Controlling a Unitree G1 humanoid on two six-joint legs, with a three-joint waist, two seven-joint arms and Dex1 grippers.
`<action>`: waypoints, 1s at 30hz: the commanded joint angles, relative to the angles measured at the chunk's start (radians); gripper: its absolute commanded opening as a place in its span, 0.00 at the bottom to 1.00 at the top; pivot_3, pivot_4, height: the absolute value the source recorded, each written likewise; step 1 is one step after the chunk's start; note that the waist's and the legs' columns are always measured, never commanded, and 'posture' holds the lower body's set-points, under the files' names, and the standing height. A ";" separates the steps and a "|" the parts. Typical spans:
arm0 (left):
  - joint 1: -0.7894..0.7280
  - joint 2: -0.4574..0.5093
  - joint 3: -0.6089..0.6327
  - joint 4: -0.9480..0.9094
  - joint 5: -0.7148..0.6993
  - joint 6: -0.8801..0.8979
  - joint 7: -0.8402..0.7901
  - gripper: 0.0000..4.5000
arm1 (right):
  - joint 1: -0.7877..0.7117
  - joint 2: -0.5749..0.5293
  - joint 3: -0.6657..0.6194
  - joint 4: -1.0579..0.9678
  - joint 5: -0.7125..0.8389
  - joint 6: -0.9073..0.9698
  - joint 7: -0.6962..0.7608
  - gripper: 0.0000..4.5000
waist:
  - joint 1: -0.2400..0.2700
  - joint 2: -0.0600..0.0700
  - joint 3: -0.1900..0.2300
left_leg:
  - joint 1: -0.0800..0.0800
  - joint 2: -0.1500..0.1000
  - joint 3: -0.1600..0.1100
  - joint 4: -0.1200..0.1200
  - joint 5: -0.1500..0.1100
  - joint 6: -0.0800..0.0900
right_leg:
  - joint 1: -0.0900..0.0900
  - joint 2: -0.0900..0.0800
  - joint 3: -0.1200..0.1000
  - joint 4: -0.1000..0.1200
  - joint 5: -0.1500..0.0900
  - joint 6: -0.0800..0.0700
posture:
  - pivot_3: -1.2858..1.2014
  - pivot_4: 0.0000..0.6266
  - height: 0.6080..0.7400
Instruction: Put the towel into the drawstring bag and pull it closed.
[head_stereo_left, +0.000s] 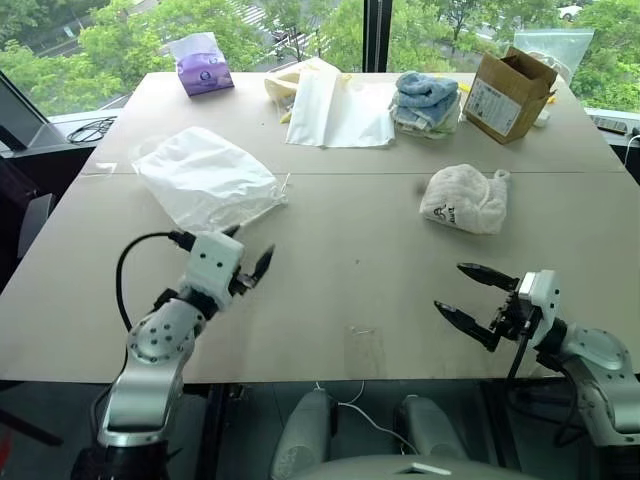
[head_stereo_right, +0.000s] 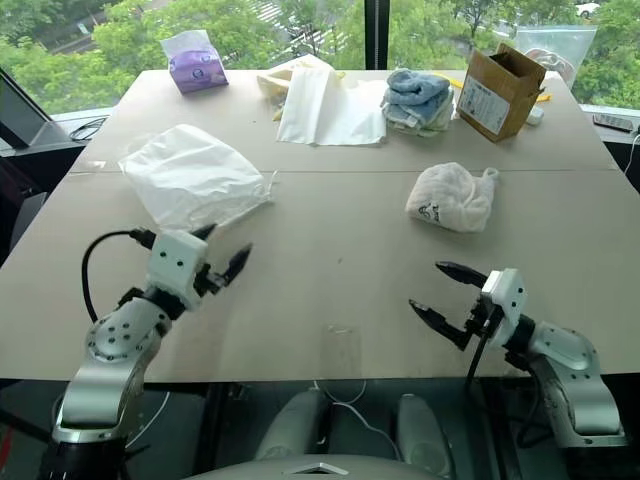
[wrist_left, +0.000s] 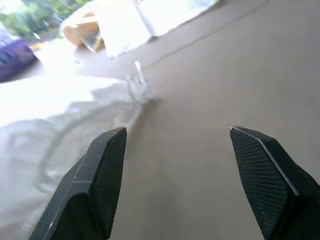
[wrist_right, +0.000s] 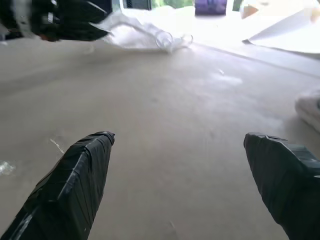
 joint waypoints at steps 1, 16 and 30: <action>-0.085 0.044 -0.037 0.088 0.161 -0.073 0.080 0.75 | -0.027 0.013 0.004 -0.069 0.033 0.031 -0.038 1.00 | -0.001 0.000 0.000 | 0.000 0.000 0.000 0.000 0.000 0.000 | 0.000 0.000 0.000 0.000 0.000 0.000 | 0.52 0.24 1.00; -0.253 0.096 -0.157 0.389 0.449 -0.102 0.179 0.75 | -0.075 0.025 0.011 -0.084 0.024 0.043 -0.097 1.00 | -0.002 0.000 0.000 | -0.002 0.000 0.000 -0.001 0.000 0.000 | -0.003 0.000 0.000 0.001 0.000 0.000 | 0.52 0.24 1.00; -0.305 0.092 -0.132 0.494 0.437 -0.080 0.238 0.64 | -0.080 0.012 0.031 -0.094 0.031 0.053 -0.071 1.00 | -0.002 0.000 0.000 | -0.002 0.000 0.000 -0.001 0.000 0.000 | -0.004 0.000 0.000 0.001 0.000 0.000 | 0.52 0.24 1.00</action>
